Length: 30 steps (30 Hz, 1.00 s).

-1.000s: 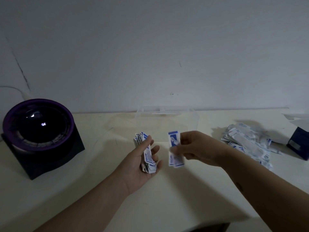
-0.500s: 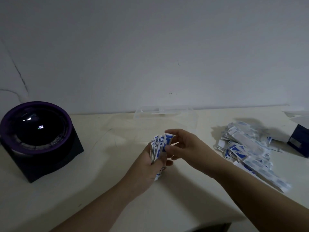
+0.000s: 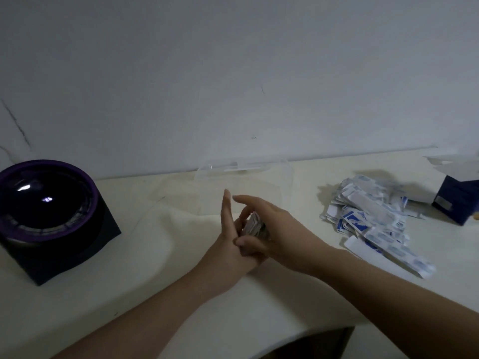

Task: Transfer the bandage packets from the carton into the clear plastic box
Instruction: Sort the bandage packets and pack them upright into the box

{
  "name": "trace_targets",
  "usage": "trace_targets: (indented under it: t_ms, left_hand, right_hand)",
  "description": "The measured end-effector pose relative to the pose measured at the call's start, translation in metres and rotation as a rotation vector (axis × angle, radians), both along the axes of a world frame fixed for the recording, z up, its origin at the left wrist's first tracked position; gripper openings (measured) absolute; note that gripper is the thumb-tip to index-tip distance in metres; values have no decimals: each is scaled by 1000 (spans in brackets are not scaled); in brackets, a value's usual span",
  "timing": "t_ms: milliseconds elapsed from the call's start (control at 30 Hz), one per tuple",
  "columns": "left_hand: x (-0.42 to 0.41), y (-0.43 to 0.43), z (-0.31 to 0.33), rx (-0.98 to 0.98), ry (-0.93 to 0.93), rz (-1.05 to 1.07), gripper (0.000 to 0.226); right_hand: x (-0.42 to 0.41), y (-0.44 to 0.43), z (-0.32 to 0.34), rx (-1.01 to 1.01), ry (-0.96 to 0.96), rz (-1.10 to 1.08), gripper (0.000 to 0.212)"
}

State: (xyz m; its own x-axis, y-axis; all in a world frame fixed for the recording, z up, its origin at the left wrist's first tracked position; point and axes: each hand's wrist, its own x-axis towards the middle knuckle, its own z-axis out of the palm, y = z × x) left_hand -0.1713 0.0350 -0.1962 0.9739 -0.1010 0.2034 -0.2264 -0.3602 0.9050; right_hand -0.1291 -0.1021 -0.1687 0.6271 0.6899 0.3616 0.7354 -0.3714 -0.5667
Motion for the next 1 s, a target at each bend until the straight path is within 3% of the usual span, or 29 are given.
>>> trace_targets:
  t_ms: [67, 267, 433, 533, 633, 733, 800, 1000]
  left_hand:
    - [2, 6, -12, -51, 7, 14, 118]
    - [-8, 14, -5, 148, -50, 136, 119]
    - [-2, 14, -10, -122, 38, 156, 109]
    - [-1, 13, -15, -132, 54, 105, 111]
    - [-4, 14, -14, -99, 79, 45, 113]
    - [-7, 9, -14, -94, 93, 20, 113]
    - [-8, 9, -12, -75, 104, 32, 113]
    - [-13, 14, -8, -11, 68, -6, 111]
  right_hand:
    - [0, 2, -2, 32, 1, 2, 58]
    - [-4, 23, 2, 97, -61, 56, 58]
    - [0, 15, -9, 355, 83, 46, 86]
    - [4, 8, -16, 312, 187, 15, 92]
    - [4, 6, -17, 280, 204, -32, 81]
    - [3, 5, -17, 253, 186, -61, 50]
    - [5, 1, -18, 294, 303, -28, 36]
    - [13, -11, -11, 292, 651, 129, 35]
